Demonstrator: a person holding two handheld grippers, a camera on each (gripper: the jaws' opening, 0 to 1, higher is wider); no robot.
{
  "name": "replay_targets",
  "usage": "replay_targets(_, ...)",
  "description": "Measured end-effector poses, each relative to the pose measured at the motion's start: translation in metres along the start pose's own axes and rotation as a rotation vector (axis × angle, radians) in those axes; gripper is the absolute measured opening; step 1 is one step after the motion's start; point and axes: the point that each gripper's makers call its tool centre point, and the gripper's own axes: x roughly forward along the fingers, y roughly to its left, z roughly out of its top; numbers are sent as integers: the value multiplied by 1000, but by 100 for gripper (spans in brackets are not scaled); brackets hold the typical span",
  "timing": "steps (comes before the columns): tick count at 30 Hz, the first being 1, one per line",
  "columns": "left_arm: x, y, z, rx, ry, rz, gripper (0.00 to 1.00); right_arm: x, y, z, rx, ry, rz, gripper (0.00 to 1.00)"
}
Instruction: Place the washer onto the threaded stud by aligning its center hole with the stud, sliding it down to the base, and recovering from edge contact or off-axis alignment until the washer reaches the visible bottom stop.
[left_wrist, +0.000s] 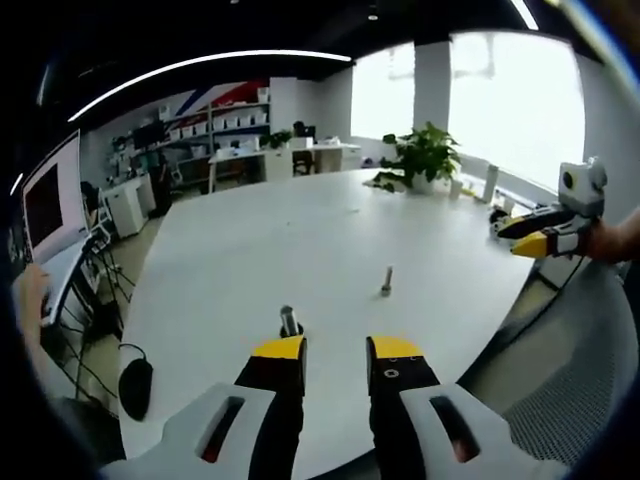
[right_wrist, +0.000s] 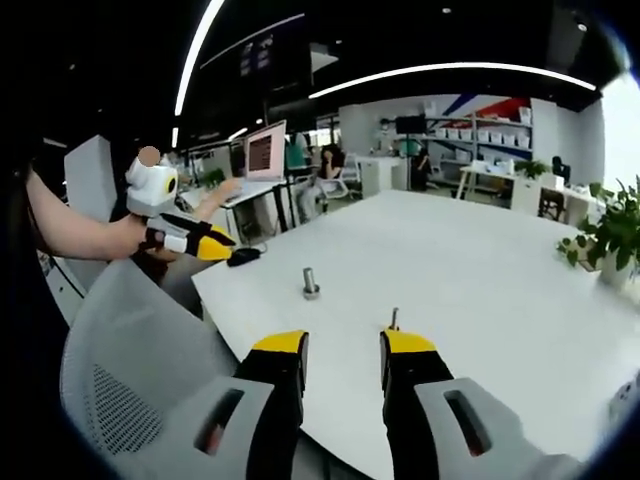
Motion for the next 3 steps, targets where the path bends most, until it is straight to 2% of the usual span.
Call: replay_targets(3, -1, 1, 0, -2, 0, 4, 22, 0, 0, 0, 3, 3, 0, 31)
